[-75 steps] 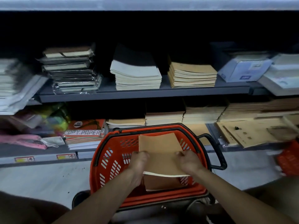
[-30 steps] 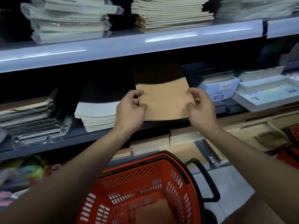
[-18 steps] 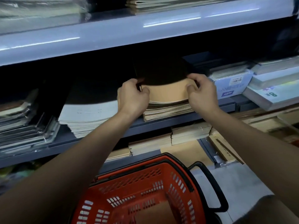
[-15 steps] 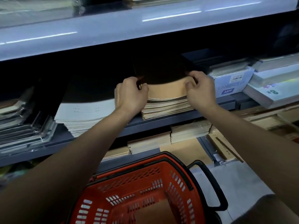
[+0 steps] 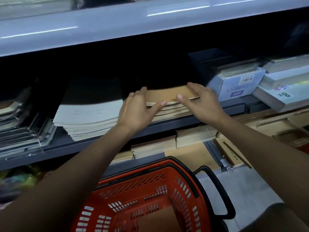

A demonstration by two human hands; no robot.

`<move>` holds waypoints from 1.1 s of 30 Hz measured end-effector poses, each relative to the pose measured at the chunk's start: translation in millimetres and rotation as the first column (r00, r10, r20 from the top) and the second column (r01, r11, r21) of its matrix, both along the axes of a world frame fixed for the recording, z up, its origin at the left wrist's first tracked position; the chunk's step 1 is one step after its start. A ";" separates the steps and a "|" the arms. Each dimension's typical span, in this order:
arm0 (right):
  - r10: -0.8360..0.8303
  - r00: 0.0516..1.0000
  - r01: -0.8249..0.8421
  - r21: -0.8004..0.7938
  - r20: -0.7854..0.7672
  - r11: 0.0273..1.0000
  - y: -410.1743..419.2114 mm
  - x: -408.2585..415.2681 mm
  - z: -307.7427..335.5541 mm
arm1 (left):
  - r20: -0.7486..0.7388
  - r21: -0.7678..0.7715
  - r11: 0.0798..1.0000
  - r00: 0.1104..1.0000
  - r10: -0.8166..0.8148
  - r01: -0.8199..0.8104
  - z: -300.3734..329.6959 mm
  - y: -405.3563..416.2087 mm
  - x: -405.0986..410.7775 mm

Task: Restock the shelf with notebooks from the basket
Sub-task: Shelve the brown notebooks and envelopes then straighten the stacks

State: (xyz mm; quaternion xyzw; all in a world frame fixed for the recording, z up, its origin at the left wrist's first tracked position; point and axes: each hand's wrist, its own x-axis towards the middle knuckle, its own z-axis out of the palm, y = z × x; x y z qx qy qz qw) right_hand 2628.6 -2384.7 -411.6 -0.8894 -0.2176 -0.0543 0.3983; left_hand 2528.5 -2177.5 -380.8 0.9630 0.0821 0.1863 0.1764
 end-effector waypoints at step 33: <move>-0.086 0.980 0.116 -0.168 0.179 0.979 -25.7 -87.9 7.8 | 0.132 0.127 0.992 0.991 0.004 -0.021 10.3 3.8 -114.6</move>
